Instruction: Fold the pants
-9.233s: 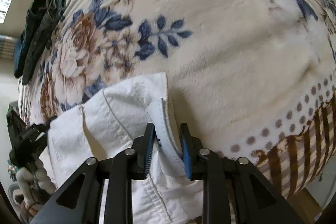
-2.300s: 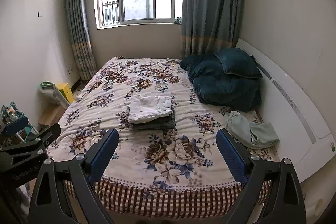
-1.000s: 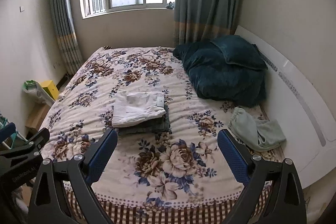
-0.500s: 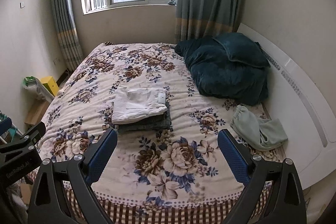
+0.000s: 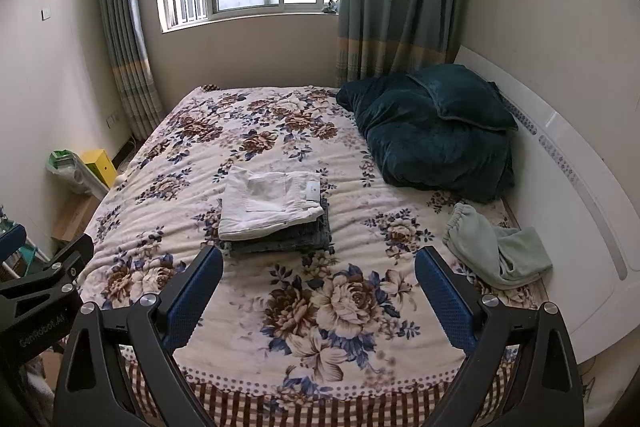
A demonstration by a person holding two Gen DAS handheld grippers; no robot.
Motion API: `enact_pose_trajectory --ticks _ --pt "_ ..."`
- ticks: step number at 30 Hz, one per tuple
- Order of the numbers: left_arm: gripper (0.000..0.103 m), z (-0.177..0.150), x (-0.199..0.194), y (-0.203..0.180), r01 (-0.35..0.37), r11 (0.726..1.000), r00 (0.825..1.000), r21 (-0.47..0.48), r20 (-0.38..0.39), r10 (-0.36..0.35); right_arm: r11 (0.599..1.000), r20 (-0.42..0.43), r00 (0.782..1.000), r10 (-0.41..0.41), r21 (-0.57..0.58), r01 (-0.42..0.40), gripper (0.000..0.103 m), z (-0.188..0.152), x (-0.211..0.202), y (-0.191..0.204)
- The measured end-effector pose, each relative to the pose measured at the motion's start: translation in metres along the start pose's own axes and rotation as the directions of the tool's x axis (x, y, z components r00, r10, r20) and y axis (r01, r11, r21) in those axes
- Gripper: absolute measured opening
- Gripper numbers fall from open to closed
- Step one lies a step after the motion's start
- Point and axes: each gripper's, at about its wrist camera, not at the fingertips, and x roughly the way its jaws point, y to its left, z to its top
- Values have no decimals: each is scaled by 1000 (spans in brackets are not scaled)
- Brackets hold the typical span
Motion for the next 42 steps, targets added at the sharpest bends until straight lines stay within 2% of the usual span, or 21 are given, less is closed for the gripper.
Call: enact_pose_trajectory --ticks 14,42 --pt "103 2 -10 -5 -4 1000 999 -7 34 5 1000 15 1000 23 20 -24 99 2 -5 2" --pt "103 6 -16 -9 -10 1000 999 -16 45 11 998 37 999 35 52 -36 99 1 -16 -2"
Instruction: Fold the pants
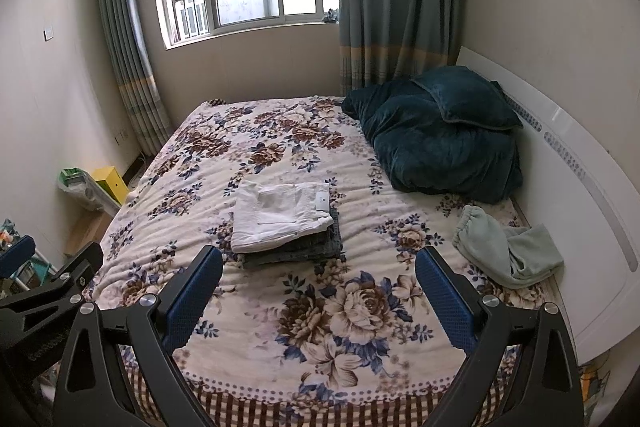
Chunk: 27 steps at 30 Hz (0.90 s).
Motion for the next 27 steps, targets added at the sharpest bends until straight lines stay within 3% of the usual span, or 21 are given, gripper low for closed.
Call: enact_pose_trajectory --ticks 27 --pt "103 6 -9 1 -1 1000 1000 -21 18 1 1000 1 1000 -13 15 13 99 3 -2 -4"
